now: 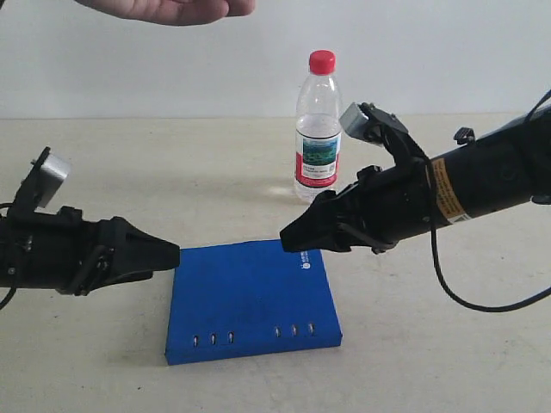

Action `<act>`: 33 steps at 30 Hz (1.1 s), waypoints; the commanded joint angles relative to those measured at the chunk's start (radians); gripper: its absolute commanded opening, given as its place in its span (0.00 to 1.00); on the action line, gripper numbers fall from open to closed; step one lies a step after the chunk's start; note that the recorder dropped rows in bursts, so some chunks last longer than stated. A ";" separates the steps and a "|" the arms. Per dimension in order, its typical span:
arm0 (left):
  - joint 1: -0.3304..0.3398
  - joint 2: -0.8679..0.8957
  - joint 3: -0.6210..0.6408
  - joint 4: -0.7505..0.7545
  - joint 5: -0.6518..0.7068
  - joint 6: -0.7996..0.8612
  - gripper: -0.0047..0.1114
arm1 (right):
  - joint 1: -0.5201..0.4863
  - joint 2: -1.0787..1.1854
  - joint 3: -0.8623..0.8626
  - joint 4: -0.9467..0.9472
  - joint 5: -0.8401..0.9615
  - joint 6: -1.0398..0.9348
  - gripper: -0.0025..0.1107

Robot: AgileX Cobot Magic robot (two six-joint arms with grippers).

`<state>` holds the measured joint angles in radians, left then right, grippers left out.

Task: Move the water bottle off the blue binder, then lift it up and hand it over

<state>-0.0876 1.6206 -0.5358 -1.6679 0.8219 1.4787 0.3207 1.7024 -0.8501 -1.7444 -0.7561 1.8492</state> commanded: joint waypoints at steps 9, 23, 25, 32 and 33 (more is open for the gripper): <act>-0.003 0.059 0.002 0.073 -0.211 0.043 0.61 | -0.080 0.023 0.051 0.000 0.139 0.093 0.55; -0.003 0.393 -0.091 0.024 0.223 0.048 0.61 | -0.182 0.189 0.022 0.000 -0.085 0.138 0.55; -0.003 0.424 -0.095 -0.002 0.254 0.048 0.61 | -0.182 0.236 0.022 0.000 -0.085 0.138 0.55; -0.003 0.433 -0.098 -0.076 0.399 0.172 0.54 | -0.180 0.319 -0.027 0.000 -0.354 0.156 0.55; -0.003 0.433 -0.098 -0.076 0.399 0.172 0.54 | -0.180 0.321 -0.048 0.000 -0.428 0.156 0.55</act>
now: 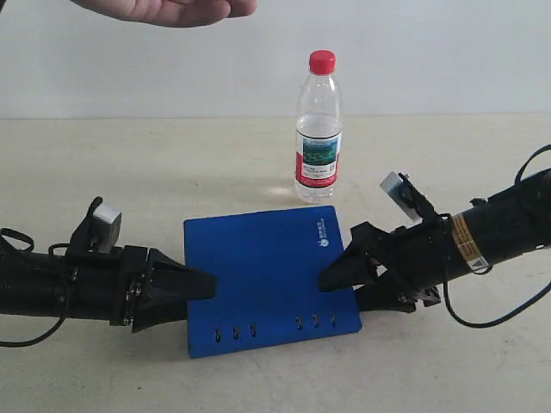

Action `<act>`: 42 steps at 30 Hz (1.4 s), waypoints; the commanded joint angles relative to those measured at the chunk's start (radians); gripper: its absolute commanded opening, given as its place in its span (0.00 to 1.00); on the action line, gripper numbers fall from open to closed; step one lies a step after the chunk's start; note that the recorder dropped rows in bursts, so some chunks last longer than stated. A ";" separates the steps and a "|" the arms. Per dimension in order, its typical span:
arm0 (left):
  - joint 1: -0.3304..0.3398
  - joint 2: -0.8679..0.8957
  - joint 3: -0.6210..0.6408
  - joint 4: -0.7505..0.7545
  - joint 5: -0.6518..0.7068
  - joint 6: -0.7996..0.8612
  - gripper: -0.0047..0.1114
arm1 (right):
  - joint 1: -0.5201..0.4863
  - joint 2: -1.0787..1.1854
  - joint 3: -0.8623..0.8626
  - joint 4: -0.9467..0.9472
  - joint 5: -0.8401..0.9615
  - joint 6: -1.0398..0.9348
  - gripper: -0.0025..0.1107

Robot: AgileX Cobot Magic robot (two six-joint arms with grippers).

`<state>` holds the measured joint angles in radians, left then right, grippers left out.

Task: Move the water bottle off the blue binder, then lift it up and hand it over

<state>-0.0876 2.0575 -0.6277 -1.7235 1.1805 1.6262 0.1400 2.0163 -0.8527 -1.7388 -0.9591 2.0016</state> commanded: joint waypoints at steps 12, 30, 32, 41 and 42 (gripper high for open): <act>-0.002 -0.004 -0.029 -0.021 0.019 0.165 0.55 | 0.134 0.000 -0.067 -0.006 -0.262 -0.193 0.02; -0.002 -0.004 -0.094 -0.021 0.041 0.188 0.08 | 0.121 -0.047 -0.095 -0.006 -0.262 -0.308 0.02; 0.002 -0.004 -0.094 -0.021 0.041 0.199 0.08 | 0.087 -0.073 -0.117 -0.006 -0.262 -0.302 0.02; 0.048 -0.004 -0.106 -0.021 0.041 0.201 0.08 | -0.037 -0.107 -0.125 -0.006 -0.262 -0.238 0.42; 0.048 -0.004 -0.106 -0.021 0.041 0.201 0.08 | -0.037 -0.107 -0.125 -0.006 -0.262 -0.219 0.51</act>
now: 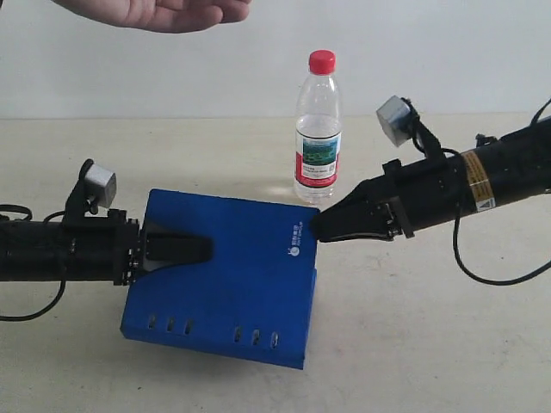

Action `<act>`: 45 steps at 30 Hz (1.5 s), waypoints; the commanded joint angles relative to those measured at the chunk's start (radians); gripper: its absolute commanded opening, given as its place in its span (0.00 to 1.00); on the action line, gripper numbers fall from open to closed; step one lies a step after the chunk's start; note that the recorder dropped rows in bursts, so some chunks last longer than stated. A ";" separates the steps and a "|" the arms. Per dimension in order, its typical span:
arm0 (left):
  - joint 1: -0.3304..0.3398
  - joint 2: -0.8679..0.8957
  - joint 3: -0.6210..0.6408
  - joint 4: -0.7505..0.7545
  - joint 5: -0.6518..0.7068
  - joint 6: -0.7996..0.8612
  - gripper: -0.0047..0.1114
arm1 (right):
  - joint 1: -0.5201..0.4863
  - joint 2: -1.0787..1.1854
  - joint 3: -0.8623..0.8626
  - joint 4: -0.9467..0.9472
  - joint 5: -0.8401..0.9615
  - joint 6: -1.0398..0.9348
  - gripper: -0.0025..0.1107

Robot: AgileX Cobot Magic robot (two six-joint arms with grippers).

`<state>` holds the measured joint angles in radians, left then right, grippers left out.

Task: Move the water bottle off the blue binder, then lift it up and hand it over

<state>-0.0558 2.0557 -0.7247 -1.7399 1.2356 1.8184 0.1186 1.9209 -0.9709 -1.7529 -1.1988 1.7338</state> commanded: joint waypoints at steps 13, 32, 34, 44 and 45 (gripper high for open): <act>0.017 -0.002 -0.093 -0.004 -0.014 -0.107 0.08 | -0.016 0.090 0.151 0.008 0.052 0.216 0.70; -0.084 -0.002 -0.183 -0.004 -0.014 -0.308 0.08 | 0.124 0.187 0.151 0.247 -0.022 -0.009 0.70; -0.096 -0.002 -0.183 -0.004 -0.014 -0.338 0.08 | 0.124 0.187 0.151 0.266 -0.022 -0.009 0.70; -0.095 -0.123 -0.183 0.079 -0.014 -0.492 0.08 | 0.124 0.187 0.151 0.357 0.036 -0.061 0.70; -0.095 -0.132 -0.183 0.103 -0.014 -0.500 0.08 | 0.124 0.187 0.151 0.367 0.023 -0.071 0.70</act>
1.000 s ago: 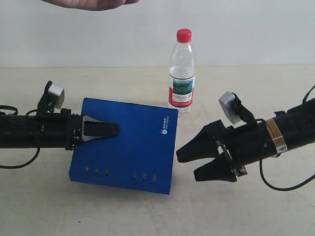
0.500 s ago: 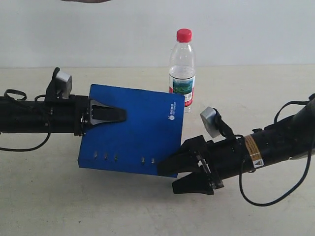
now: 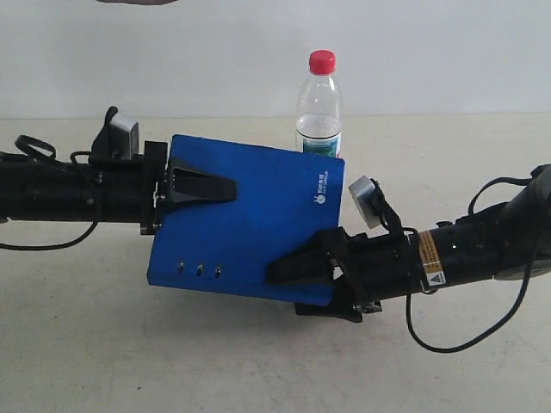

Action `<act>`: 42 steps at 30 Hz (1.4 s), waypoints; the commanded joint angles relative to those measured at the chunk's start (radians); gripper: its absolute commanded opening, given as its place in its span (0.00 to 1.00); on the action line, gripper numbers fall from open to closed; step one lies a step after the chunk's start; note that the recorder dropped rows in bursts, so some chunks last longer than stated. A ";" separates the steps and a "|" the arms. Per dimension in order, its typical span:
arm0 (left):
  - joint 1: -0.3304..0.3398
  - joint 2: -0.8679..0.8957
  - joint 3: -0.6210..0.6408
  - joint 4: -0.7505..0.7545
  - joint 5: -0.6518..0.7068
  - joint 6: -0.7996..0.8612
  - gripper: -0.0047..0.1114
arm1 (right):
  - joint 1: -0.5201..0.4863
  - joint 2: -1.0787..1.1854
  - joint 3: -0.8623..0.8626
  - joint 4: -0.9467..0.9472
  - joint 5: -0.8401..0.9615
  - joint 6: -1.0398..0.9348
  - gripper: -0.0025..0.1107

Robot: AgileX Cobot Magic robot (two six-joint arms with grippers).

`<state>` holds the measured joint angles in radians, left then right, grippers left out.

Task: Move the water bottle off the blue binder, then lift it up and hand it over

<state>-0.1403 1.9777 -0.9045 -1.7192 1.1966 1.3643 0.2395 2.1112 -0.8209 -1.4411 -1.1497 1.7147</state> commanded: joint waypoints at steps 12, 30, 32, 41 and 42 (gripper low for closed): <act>-0.010 -0.064 0.077 0.142 0.025 -0.015 0.08 | 0.003 -0.003 0.001 0.112 -0.071 -0.097 0.60; -0.010 -0.064 0.085 -0.009 -0.070 0.176 0.84 | 0.003 -0.003 0.001 0.096 -0.071 -0.114 0.02; -0.010 -0.064 0.085 -0.025 -0.125 0.214 0.75 | 0.003 -0.003 0.001 0.092 -0.071 -0.121 0.02; -0.010 -0.064 0.018 -0.025 -0.461 0.316 0.08 | 0.003 -0.003 0.001 0.091 -0.071 -0.159 0.02; -0.010 -0.064 0.016 -0.025 -0.482 0.328 0.08 | 0.003 -0.003 0.001 0.091 -0.071 -0.164 0.02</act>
<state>-0.1495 1.9165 -0.8767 -1.7203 0.8534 1.6316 0.2410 2.1133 -0.8187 -1.3170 -1.1966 1.5871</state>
